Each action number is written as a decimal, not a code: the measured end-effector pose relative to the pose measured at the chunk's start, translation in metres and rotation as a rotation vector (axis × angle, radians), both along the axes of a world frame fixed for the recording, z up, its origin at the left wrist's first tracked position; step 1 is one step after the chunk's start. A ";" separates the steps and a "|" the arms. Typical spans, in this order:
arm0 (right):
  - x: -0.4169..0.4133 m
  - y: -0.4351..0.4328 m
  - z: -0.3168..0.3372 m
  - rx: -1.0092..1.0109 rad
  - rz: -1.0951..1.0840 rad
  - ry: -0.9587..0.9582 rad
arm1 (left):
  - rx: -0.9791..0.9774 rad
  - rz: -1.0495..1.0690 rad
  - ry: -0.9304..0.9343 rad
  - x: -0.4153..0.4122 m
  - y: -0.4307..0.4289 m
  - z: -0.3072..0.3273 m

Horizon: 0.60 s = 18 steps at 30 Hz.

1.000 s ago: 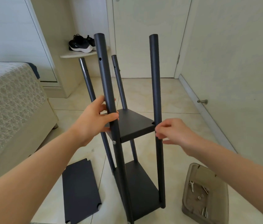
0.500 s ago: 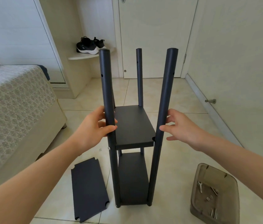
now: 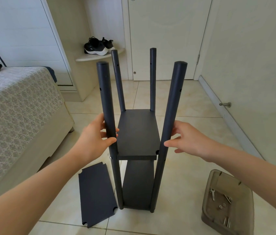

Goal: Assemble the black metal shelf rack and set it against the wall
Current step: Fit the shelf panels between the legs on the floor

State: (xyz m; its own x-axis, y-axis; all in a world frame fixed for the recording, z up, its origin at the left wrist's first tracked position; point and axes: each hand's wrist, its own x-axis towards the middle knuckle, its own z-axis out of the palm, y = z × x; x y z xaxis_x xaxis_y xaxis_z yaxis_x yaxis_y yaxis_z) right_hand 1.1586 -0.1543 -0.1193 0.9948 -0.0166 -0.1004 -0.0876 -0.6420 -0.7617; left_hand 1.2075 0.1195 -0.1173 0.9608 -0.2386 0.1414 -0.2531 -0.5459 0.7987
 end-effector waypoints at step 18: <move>-0.012 0.002 -0.005 -0.028 0.089 0.053 | 0.148 0.147 0.067 -0.011 -0.004 -0.030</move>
